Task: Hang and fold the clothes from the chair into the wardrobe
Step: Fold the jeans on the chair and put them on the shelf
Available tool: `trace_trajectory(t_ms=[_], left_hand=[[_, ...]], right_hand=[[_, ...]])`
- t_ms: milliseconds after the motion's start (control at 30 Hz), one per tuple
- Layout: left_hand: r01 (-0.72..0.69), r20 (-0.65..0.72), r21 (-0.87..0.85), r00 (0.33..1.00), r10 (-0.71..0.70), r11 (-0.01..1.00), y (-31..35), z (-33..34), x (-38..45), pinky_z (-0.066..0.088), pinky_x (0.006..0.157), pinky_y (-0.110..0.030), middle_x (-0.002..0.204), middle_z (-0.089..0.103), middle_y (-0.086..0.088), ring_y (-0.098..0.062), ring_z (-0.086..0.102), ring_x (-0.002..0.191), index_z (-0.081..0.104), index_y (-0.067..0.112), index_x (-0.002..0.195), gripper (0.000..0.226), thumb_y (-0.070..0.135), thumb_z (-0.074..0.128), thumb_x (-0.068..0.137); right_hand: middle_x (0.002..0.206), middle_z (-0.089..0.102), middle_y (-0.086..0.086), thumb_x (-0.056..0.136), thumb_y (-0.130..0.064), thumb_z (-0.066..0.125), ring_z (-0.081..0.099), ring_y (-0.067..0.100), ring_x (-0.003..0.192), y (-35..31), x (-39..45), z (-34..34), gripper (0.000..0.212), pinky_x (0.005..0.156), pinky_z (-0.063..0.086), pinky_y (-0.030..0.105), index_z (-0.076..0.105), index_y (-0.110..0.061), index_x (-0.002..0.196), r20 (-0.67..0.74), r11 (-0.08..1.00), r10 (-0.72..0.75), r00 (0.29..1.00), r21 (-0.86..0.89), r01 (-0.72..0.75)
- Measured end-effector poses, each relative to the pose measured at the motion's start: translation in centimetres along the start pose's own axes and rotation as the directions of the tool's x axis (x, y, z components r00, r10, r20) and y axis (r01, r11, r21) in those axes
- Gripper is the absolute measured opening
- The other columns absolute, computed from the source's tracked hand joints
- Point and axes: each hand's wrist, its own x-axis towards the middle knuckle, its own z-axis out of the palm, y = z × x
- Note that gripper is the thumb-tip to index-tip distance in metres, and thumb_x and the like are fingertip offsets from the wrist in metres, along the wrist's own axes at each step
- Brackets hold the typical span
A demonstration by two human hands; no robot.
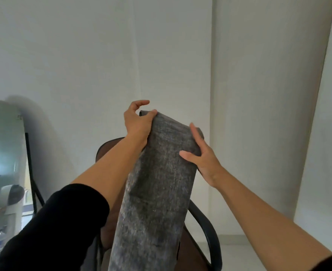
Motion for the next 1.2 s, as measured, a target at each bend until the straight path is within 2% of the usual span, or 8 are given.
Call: trace_trajectory(t_ms=[100, 200, 400, 567, 767, 867, 1033, 1200], left_hand=[[-0.065, 0.157, 0.203, 0.987, 0.033, 0.977, -1.1, -2.1, 0.5, 0.041, 0.097, -0.030, 0.126, 0.049, 0.008, -0.011, 0.046, 0.116, 0.060, 0.031, 0.108, 0.025, 0.026, 0.068, 0.084], [-0.131, 0.278, 0.371, 0.960, 0.024, 0.919, -2.7, -4.2, 0.1, 0.039, 0.095, -0.028, 0.133, 0.047, 0.007, -0.011, 0.044, 0.119, 0.059, 0.037, 0.110, 0.030, 0.042, 0.067, 0.082], [-0.028, 0.325, 0.556, 0.927, -0.186, 0.831, -5.0, -4.7, -2.5, 0.042, 0.097, -0.033, 0.134, 0.048, -0.002, -0.022, 0.049, 0.122, 0.046, 0.030, 0.129, 0.061, 0.056, 0.065, 0.078], [-0.043, 0.231, 0.422, 0.971, -0.061, 0.906, -6.3, -3.9, -3.5, 0.037, 0.100, -0.027, 0.136, 0.047, 0.005, -0.016, 0.044, 0.127, 0.049, 0.036, 0.124, 0.057, 0.029, 0.077, 0.075], [-0.120, 0.086, 0.330, 0.992, 0.097, 0.936, -7.5, -1.9, -6.1, 0.043, 0.103, -0.030, 0.127, 0.048, 0.011, -0.008, 0.048, 0.114, 0.053, 0.033, 0.119, 0.051, 0.023, 0.077, 0.075], [-0.214, 0.098, 0.373, 0.977, 0.192, 0.903, -7.2, -2.1, -7.5, 0.038, 0.102, -0.023, 0.130, 0.046, 0.009, -0.008, 0.046, 0.118, 0.050, 0.037, 0.116, 0.051, 0.023, 0.077, 0.075], [-0.296, 0.113, 0.425, 0.955, 0.274, 0.855, -5.9, -3.9, -9.9, 0.032, 0.101, -0.017, 0.137, 0.041, 0.007, 0.001, 0.037, 0.120, 0.052, 0.030, 0.123, 0.055, 0.022, 0.077, 0.075], [-0.383, 0.174, 0.448, 0.924, 0.342, 0.808, -4.2, -7.2, -12.5, 0.022, 0.095, 0.004, 0.137, 0.041, 0.004, 0.002, 0.035, 0.119, 0.054, 0.025, 0.123, 0.056, 0.017, 0.078, 0.073]], right_hand=[[0.118, 0.055, -0.020, 0.089, -0.006, 0.060, 0.052, 0.004, 0.116, -1.3, 0.8, 1.5, 0.041, 0.103, 0.044, 0.025, 0.062, -0.039, 0.113, -0.079, 0.998, -0.038, 0.996, -0.054, 0.033], [0.118, 0.057, -0.015, 0.090, -0.006, 0.059, 0.051, 0.005, 0.114, -1.9, 2.0, 2.0, 0.038, 0.102, 0.044, 0.026, 0.065, -0.040, 0.106, -0.128, 0.993, -0.049, 0.991, -0.113, 0.035], [0.123, 0.056, -0.010, 0.092, -0.005, 0.056, 0.050, 0.008, 0.116, -0.1, 2.8, 2.0, 0.039, 0.104, 0.043, 0.026, 0.064, -0.035, 0.115, -0.158, 0.989, -0.014, 0.987, -0.150, -0.010], [0.129, 0.053, -0.005, 0.092, -0.004, 0.056, 0.049, 0.012, 0.119, 0.7, 2.5, -0.1, 0.043, 0.104, 0.043, 0.027, 0.060, -0.032, 0.124, -0.123, 0.985, 0.035, 0.992, -0.165, -0.055], [0.135, 0.052, -0.003, 0.088, -0.003, 0.061, 0.049, 0.013, 0.122, 1.1, 1.9, -3.4, 0.050, 0.106, 0.042, 0.030, 0.054, -0.030, 0.130, -0.044, 0.960, 0.022, 0.999, -0.278, -0.033], [0.135, 0.051, -0.002, 0.088, -0.004, 0.061, 0.051, 0.015, 0.121, 1.1, 1.1, -3.8, 0.051, 0.104, 0.044, 0.034, 0.053, -0.031, 0.131, -0.016, 0.959, 0.029, 0.999, -0.282, -0.032], [0.138, 0.048, -0.005, 0.088, -0.005, 0.062, 0.049, 0.015, 0.124, -0.1, -1.2, -3.1, 0.054, 0.106, 0.044, 0.037, 0.051, -0.037, 0.131, 0.011, 0.961, -0.003, 1.000, -0.276, 0.006], [0.137, 0.047, -0.010, 0.088, -0.006, 0.062, 0.047, 0.011, 0.125, -2.1, -4.1, -0.8, 0.055, 0.108, 0.041, 0.034, 0.049, -0.034, 0.133, 0.021, 0.951, -0.006, 1.000, -0.310, 0.012]])
